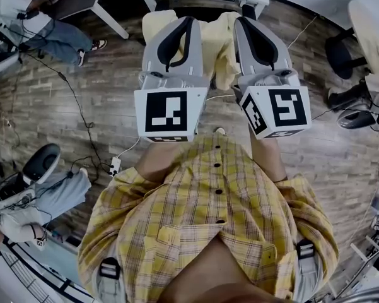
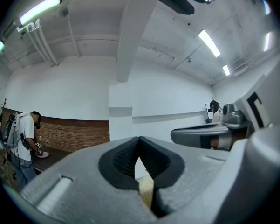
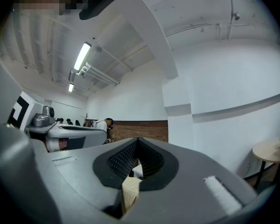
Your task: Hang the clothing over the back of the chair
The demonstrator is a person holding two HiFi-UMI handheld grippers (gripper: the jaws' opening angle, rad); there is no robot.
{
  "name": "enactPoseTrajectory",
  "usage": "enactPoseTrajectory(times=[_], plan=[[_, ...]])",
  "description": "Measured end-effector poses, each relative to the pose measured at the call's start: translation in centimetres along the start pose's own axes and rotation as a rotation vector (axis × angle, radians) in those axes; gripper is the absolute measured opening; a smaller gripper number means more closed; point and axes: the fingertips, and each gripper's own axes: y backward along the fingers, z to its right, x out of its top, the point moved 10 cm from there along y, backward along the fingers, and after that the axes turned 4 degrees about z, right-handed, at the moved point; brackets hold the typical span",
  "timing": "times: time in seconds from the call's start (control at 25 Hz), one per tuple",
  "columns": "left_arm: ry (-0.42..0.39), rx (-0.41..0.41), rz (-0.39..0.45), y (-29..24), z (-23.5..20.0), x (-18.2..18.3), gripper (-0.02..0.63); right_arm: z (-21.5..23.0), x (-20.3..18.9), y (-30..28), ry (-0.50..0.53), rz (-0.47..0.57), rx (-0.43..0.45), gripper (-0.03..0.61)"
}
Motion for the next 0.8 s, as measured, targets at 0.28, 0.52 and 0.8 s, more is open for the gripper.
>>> enactPoseTrajectory(times=[0.28, 0.52, 0.8], plan=[[-0.008, -0.006, 0.007, 0.0, 0.2, 0.1, 0.002, 0.1, 0.0, 0.4, 0.004, 0.005, -0.020, 0.006], [-0.002, -0.006, 0.006, 0.1, 0.5, 0.2, 0.002, 0.1, 0.1, 0.6, 0.003, -0.003, -0.022, 0.006], [0.004, 0.000, 0.004, 0.6, 0.9, -0.1, 0.002, 0.0, -0.3, 1.1, 0.002, -0.007, -0.023, 0.006]])
